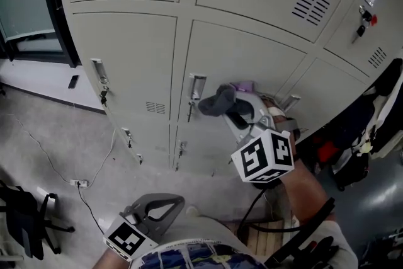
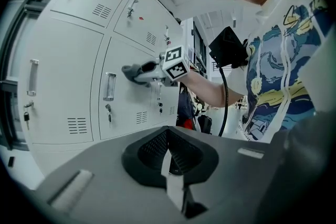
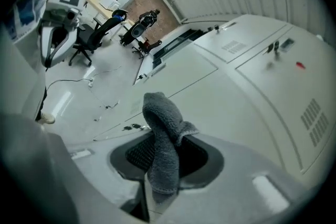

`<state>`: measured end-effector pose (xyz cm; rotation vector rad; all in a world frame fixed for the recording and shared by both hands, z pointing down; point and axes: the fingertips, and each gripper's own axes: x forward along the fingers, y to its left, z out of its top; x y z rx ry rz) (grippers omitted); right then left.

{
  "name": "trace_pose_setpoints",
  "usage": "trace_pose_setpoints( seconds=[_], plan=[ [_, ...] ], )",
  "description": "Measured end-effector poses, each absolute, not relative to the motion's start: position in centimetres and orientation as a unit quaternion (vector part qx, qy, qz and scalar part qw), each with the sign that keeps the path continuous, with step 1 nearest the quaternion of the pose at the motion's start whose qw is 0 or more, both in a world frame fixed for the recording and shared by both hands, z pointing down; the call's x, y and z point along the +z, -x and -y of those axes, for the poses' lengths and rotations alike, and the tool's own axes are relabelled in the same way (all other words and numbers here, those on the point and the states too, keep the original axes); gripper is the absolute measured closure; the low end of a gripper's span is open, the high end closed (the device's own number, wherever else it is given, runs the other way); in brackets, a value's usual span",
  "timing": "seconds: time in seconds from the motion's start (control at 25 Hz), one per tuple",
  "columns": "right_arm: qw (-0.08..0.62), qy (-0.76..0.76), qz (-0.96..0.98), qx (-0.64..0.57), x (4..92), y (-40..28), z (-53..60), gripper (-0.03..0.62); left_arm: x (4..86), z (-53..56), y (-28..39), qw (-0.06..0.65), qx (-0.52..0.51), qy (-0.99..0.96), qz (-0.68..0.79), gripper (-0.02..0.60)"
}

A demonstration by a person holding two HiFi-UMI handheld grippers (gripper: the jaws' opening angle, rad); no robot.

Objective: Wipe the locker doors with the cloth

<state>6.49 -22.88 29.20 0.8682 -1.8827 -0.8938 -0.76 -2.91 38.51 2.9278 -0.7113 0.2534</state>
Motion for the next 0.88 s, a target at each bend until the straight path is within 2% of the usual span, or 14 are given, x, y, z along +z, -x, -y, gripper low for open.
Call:
trace_pose_setpoints(
  seconds=[0.2, 0.36, 0.56, 0.88],
  plan=[
    [0.388, -0.4, 0.717, -0.419, 20.5, -5.9, 23.4, 0.48, 38.3, 2.3, 1.0, 0.053, 0.082, -0.967, 0.234, 0.578],
    [0.369, -0.419, 0.697, -0.45, 17.1, -5.5, 24.3, 0.48, 38.3, 1.9, 1.3, 0.053, 0.08, -0.967, 0.238, 0.578],
    [0.38, -0.423, 0.67, -0.478, 17.1, -5.0, 26.3, 0.48, 38.5, 1.7, 1.6, 0.057, 0.08, -0.965, 0.245, 0.578],
    [0.403, -0.398, 0.685, -0.458, 21.6, -4.1, 27.4, 0.48, 38.8, 1.7, 2.1, 0.064, 0.077, -0.962, 0.255, 0.578]
  ],
)
